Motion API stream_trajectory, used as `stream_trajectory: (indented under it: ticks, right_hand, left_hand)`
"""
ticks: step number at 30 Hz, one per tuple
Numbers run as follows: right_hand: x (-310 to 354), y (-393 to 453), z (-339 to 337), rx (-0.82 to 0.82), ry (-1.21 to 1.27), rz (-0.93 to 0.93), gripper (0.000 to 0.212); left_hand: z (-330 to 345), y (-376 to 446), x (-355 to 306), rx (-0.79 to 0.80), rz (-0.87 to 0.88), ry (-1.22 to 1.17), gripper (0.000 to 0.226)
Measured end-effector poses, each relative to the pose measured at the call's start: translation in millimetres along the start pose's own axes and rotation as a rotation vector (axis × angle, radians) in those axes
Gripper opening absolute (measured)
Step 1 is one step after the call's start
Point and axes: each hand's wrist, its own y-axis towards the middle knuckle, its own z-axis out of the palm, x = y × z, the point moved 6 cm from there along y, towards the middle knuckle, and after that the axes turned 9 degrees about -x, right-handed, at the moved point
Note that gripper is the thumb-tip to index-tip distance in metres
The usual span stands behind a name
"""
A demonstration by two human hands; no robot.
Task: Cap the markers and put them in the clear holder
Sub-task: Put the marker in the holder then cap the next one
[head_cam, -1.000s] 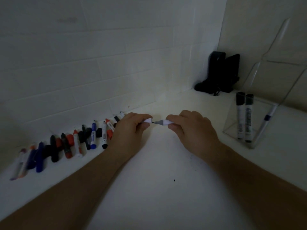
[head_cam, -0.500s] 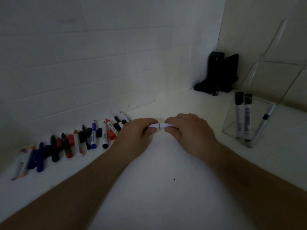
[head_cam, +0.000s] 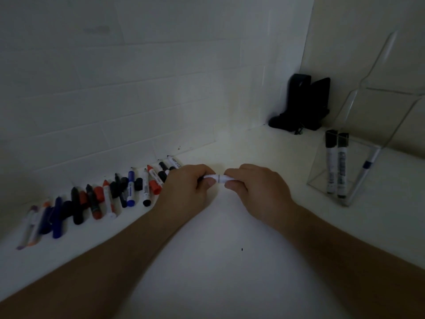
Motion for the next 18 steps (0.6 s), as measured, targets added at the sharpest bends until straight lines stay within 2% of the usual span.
stream_trajectory:
  ticks: [5,7,10,12,15,18]
  right_hand:
    - [-5.7,1.2,4.1,0.024,-0.034,-0.004,0.036]
    - [-4.7,1.5,1.4,-0.029,-0.13,-0.001,0.037]
    - [10.9,-1.6,-0.1,-0.123,-0.298,-0.124,0.031]
    - [17.4,-1.1,-1.3,-0.13,-0.335,-0.146,0.039]
    - [20.4,3.9,-16.2,-0.186,-0.328,-0.177,0.027]
    - [22.0,16.0,-50.5,-0.201,-0.178,-0.121,0.018]
  left_hand:
    - [3.5,-0.4,0.1,0.007,0.026,-0.016,0.015]
    - [6.8,-0.2,-3.0,0.028,0.048,-0.028,0.017]
    - [11.3,-2.5,-9.7,0.055,0.129,-0.045,0.017]
    - [6.8,-1.2,-4.7,0.015,0.075,-0.108,0.018]
    - [4.4,-2.6,4.4,0.006,-0.014,-0.187,0.028]
    - [7.0,-6.8,-2.1,0.062,0.083,-0.133,0.026]
